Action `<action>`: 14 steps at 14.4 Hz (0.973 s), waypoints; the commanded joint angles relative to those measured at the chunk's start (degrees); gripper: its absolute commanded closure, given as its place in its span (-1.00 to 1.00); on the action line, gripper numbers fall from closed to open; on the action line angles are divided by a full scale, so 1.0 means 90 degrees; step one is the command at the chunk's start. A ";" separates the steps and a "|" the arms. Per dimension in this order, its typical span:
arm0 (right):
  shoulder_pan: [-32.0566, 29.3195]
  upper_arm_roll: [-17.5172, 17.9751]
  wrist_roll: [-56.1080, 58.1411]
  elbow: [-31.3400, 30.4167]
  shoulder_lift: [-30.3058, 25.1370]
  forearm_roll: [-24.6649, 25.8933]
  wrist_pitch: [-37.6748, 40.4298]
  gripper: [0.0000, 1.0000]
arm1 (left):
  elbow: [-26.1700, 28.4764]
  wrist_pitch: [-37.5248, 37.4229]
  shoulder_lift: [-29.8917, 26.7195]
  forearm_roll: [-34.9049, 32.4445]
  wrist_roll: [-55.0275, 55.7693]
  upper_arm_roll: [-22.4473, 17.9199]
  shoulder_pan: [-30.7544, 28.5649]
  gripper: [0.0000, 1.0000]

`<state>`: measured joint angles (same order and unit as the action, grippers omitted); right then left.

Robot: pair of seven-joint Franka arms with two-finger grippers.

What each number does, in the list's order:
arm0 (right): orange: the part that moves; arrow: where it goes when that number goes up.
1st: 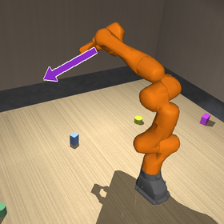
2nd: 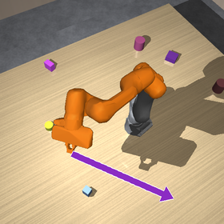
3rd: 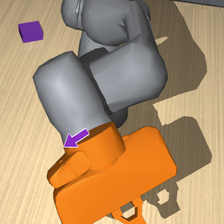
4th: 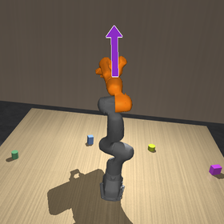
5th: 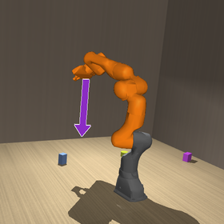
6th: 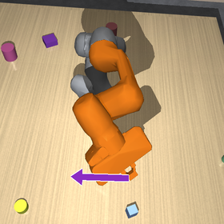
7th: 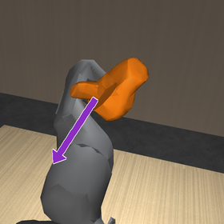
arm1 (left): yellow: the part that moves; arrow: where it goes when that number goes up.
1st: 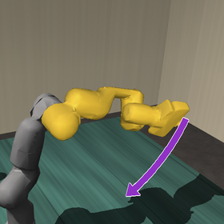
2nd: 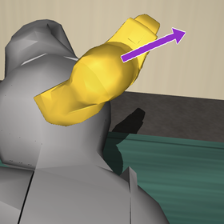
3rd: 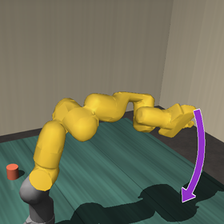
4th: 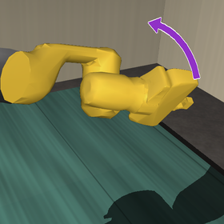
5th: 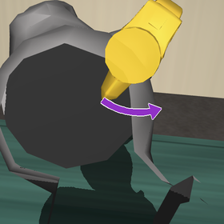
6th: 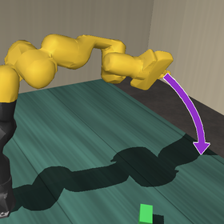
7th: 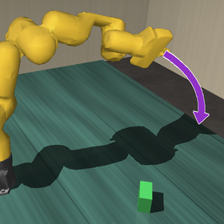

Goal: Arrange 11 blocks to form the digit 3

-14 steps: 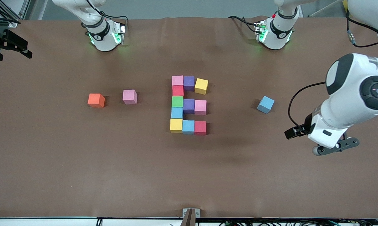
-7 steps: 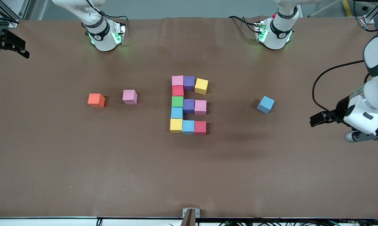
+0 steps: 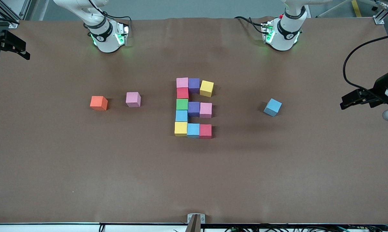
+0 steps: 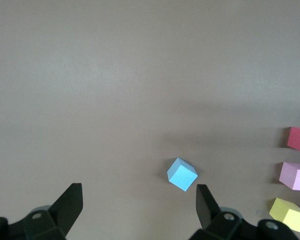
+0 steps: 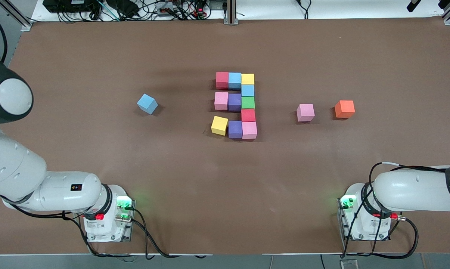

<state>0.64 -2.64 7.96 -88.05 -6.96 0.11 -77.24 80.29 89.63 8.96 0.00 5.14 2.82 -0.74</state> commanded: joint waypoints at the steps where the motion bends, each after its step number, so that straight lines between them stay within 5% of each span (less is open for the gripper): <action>1: -0.0062 0.0020 -0.0044 -0.0128 -0.0164 -0.0090 -0.0002 -1.00 | 0.0317 0.0022 -0.0438 0.0127 -0.0141 -0.0098 0.0054 -1.00; 14: -0.0042 0.0049 -0.0044 -0.0128 -0.0173 -0.0080 0.0017 -1.00 | 0.0337 -0.0252 -0.0878 0.0118 -0.0347 -0.0040 0.0005 -1.00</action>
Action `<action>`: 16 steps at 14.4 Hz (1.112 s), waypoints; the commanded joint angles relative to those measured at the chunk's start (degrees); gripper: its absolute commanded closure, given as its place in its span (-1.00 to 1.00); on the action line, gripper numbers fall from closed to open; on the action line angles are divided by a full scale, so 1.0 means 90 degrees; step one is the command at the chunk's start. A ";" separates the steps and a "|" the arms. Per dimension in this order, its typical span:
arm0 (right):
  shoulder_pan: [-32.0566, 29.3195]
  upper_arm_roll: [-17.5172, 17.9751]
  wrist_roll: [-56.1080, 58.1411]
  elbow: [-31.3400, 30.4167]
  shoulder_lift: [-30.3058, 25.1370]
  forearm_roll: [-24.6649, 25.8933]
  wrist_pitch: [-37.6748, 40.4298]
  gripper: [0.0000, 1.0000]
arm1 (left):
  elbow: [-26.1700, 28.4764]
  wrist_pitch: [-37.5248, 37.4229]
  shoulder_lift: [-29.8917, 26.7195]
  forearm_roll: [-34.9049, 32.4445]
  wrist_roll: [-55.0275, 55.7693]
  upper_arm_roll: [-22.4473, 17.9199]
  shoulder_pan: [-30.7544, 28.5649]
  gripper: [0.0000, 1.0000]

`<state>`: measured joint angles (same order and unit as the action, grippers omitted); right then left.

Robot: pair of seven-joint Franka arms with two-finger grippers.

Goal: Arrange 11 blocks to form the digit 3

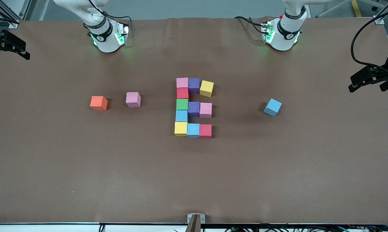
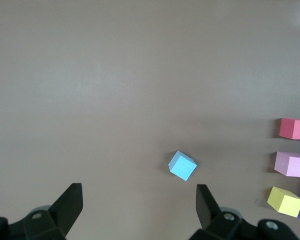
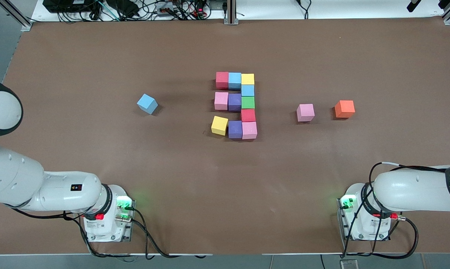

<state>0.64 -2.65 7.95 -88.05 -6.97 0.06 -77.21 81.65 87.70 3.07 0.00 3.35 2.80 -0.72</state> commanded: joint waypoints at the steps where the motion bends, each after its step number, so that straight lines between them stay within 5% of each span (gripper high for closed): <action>1: -0.0052 0.0041 -0.0044 -0.0138 -0.0173 -0.0085 0.0024 -1.00 | 0.0186 -0.0057 -0.0311 0.0117 -0.0177 -0.0038 -0.0007 -1.00; 10: -0.0130 0.0011 -0.0141 -0.0148 -0.0173 -0.0271 0.0044 -1.00 | 0.1288 0.0117 -0.1112 0.0107 -0.0363 -0.0106 0.0198 -1.00; 16: -0.0110 0.0021 -0.0249 -0.0138 -0.0173 -0.0261 0.0083 -1.00 | 0.0938 0.0382 -0.0683 0.0069 -0.0373 -0.0106 0.0119 -1.00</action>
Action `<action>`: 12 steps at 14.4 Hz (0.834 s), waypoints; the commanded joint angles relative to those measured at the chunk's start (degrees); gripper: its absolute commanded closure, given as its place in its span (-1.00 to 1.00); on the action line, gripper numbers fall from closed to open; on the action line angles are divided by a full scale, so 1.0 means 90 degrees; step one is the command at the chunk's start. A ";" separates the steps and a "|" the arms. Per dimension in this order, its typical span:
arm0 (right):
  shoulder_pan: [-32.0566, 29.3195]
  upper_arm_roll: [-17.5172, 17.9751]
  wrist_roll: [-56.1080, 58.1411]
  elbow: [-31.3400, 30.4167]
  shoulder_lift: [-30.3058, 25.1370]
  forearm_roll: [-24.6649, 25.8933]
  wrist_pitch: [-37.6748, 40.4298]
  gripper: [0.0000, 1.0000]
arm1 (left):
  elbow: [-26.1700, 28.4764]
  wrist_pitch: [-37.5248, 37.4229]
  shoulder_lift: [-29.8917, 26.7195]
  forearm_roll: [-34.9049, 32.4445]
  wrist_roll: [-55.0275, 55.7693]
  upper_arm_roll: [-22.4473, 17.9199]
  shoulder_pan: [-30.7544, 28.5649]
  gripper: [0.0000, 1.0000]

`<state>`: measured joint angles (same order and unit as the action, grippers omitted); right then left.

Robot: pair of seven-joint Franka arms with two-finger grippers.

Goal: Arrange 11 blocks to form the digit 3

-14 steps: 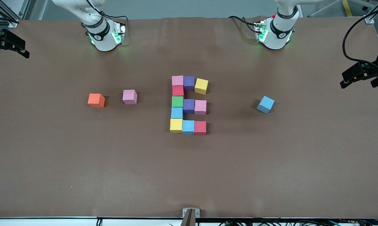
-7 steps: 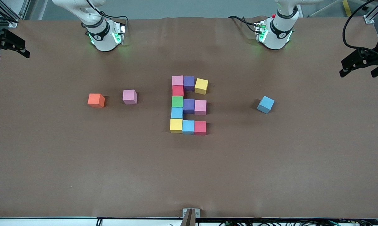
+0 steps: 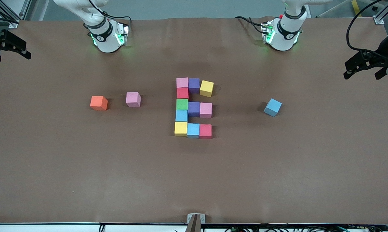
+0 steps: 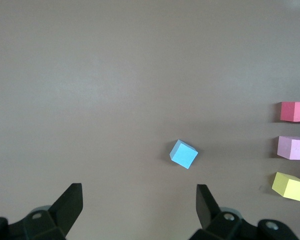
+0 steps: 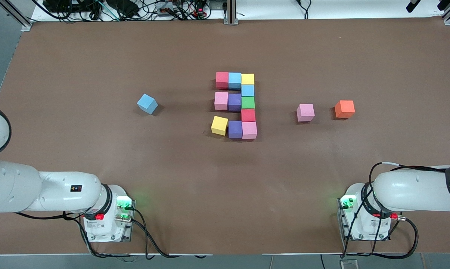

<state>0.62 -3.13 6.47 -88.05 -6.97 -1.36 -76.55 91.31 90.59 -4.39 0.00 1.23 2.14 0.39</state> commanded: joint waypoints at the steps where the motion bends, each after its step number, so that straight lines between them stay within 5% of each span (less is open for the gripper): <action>1: -0.0108 0.0075 -0.0084 -0.0138 -0.0173 -0.0103 0.0019 -1.00 | -0.0145 0.0061 0.0156 0.0029 -0.0137 -0.0033 -0.0004 -1.00; 12: -0.0108 0.0075 -0.0065 -0.0138 -0.0173 -0.0103 -0.0010 -1.00 | -0.0321 -0.0144 0.0312 0.0038 -0.0147 -0.0004 0.0015 -1.00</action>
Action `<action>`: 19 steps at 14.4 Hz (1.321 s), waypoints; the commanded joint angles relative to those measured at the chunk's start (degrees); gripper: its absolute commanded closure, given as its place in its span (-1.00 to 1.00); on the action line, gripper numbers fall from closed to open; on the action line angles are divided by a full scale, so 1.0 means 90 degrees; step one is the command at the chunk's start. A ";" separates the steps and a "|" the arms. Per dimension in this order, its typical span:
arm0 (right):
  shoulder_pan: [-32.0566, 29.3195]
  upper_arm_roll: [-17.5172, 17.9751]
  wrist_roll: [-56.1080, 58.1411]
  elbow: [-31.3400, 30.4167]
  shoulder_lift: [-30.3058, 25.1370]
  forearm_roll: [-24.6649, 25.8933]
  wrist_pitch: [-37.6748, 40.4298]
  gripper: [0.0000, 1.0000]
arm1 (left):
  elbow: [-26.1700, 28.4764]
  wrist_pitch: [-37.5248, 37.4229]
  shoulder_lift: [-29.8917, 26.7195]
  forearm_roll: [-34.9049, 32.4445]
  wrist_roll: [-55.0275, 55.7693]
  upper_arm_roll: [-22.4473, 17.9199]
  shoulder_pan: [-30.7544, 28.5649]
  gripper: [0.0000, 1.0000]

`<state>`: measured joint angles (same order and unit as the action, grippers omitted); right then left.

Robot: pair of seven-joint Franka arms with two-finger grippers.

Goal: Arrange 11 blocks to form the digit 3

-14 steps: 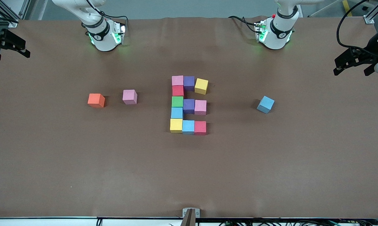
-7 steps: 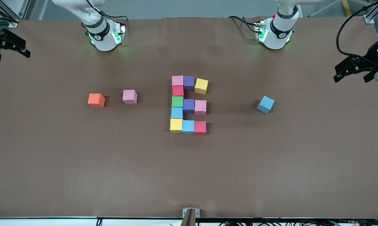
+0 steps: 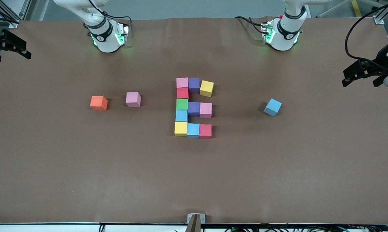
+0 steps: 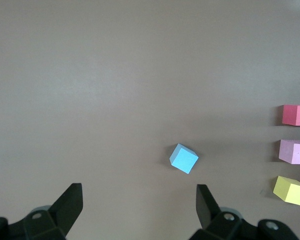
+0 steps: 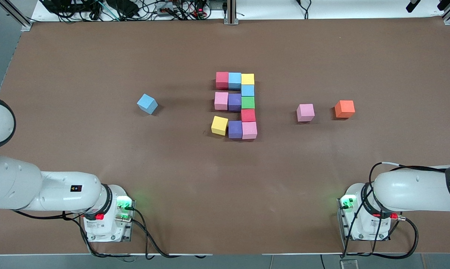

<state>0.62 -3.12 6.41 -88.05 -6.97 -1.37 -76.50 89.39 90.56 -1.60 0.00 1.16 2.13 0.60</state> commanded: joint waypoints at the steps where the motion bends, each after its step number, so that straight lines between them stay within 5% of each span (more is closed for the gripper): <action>1: -0.0108 0.0073 -0.0058 -0.0138 -0.0173 -0.0102 -0.0026 -1.00 | -0.0118 -0.0140 0.0002 0.0077 -0.0129 -0.0002 -0.0008 -1.00; 19: -0.0108 0.0073 -0.0019 -0.0128 -0.0173 -0.0092 -0.0016 -1.00 | -0.0118 -0.0189 -0.0018 0.0107 0.0282 0.0017 0.0012 -1.00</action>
<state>0.62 -2.99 6.41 -88.05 -6.97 -1.39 -76.51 89.12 89.88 -1.60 0.00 3.34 2.29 0.60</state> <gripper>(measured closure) 0.000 0.000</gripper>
